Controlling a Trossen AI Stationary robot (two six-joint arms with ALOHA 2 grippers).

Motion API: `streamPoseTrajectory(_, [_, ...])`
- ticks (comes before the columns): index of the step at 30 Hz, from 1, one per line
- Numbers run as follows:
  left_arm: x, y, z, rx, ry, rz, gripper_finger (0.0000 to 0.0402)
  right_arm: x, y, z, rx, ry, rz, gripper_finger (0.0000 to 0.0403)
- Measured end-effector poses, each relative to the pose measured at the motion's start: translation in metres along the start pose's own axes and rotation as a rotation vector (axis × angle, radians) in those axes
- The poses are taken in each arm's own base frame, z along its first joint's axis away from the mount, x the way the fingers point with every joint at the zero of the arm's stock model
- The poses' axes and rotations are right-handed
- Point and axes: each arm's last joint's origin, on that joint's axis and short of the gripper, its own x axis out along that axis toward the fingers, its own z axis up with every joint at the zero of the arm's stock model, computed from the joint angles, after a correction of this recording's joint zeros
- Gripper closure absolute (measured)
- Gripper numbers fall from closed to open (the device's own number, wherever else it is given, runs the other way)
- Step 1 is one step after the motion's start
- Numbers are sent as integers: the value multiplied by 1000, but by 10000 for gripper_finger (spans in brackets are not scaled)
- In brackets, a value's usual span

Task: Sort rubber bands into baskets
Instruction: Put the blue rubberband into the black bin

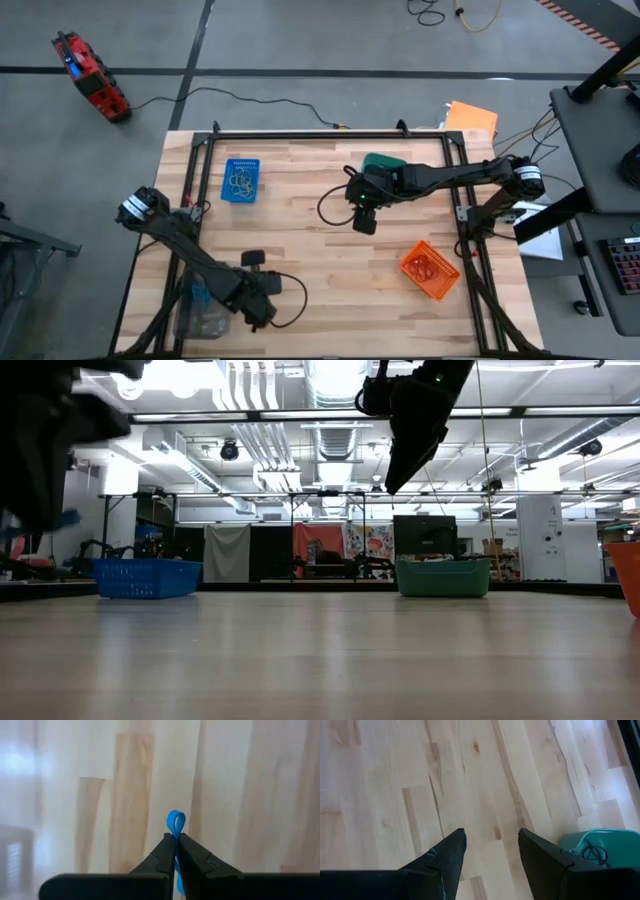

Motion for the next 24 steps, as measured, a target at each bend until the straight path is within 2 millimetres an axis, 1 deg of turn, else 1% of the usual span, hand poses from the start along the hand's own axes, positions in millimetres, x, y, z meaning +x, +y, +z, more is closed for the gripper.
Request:
streamPoseTrajectory(3, [-19,-3,5,17,5,8,401,0,0,0,0,-1,0,225])
streamPoseTrajectory(8, [-65,-13,5,4,30,-7,401,0,0,2,3,-20,3,225])
streamPoseTrajectory(11, [-90,-19,-7,-35,99,-34,401,0,0,2,4,-25,3,225])
streamPoseTrajectory(14, [-109,-29,-25,-67,153,-40,402,0,0,3,5,-31,4,225])
streamPoseTrajectory(16, [-114,-34,-39,-90,163,-25,402,2,1,4,7,-55,8,225])
streamPoseTrajectory(19, [-113,-42,-57,-124,168,-4,402,6,3,5,-4,-97,14,225])
streamPoseTrajectory(22, [-104,-44,-71,-135,165,48,402,12,5,4,-23,-132,21,225])
streamPoseTrajectory(24, [-95,-45,-76,-127,160,49,402,14,6,2,-23,-133,22,225])
